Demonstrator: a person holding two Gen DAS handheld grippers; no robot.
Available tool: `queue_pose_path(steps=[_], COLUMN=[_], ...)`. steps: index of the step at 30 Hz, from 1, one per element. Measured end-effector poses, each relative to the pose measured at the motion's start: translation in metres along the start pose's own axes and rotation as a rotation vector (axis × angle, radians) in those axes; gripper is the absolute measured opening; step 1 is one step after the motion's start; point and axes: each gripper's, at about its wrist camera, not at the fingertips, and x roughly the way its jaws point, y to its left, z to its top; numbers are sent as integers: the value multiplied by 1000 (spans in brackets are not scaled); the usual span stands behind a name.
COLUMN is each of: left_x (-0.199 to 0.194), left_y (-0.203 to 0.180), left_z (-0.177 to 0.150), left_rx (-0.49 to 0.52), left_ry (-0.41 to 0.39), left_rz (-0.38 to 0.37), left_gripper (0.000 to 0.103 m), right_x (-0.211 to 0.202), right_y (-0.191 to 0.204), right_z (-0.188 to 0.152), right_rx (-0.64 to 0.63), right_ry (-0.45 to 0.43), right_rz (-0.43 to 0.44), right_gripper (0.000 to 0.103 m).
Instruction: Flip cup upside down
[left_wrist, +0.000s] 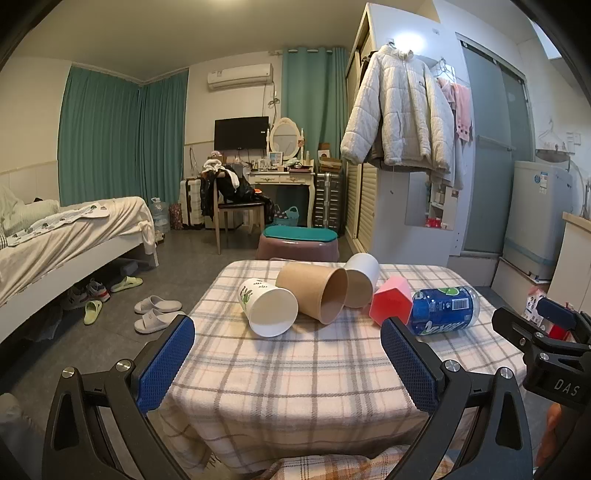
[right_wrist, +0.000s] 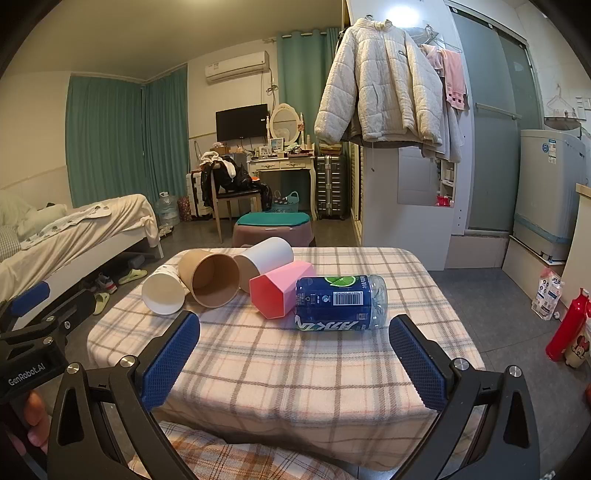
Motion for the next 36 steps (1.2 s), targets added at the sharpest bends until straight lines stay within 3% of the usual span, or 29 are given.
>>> queue_pose_path(steps=[36], left_x=[12], left_y=[-4], left_z=[-9], left_rx=[-5], left_ry=[16], left_rz=[4], left_gripper=[103], right_x=[7], right_y=[-1], right_z=[-7], right_rx=[-6], right_ry=[3], right_rz=[5], right_gripper=[103])
